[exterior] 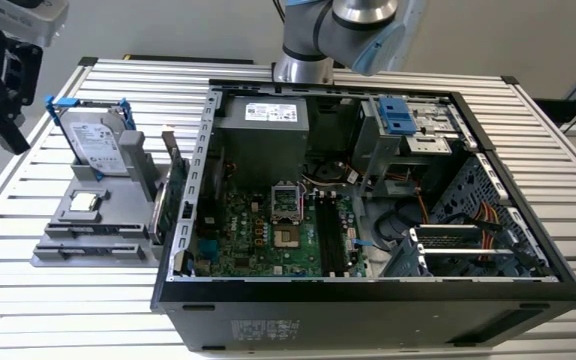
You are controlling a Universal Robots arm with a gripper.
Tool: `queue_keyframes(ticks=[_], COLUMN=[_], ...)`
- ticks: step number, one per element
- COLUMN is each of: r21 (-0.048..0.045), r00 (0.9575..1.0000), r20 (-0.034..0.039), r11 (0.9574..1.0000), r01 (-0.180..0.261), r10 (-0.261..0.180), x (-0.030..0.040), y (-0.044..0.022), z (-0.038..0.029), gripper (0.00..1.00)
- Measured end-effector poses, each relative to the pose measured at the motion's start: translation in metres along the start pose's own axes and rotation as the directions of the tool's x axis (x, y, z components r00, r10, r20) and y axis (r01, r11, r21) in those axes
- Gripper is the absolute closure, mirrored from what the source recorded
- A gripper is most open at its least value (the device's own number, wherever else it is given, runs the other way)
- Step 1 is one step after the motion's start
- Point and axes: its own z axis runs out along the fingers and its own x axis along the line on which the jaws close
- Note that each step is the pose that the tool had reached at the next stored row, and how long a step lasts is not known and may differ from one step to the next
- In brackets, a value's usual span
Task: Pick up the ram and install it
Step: 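Pick up the ram and move it above insertion slot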
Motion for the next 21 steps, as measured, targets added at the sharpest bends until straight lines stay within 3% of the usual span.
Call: queue_keyframes(ticks=[4,8,16,21], r21=[0.0007,0.0011,0.0059,0.0107], r00=[0.9980,0.9924,0.9744,0.9588], r20=[-0.0020,-0.0038,-0.0079,-0.0113], r11=[0.9980,0.9924,0.9744,0.9588], r01=[0.063,0.123,0.225,0.284], r10=[-0.063,-0.123,-0.225,-0.284], x=[0.0000,0.0000,0.0000,0.0000], y=[0.0000,0.0000,0.0000,0.0000], z=[0.0000,0.0000,0.0001,0.0000], gripper=[1.00,1.00,1.00,1.00])
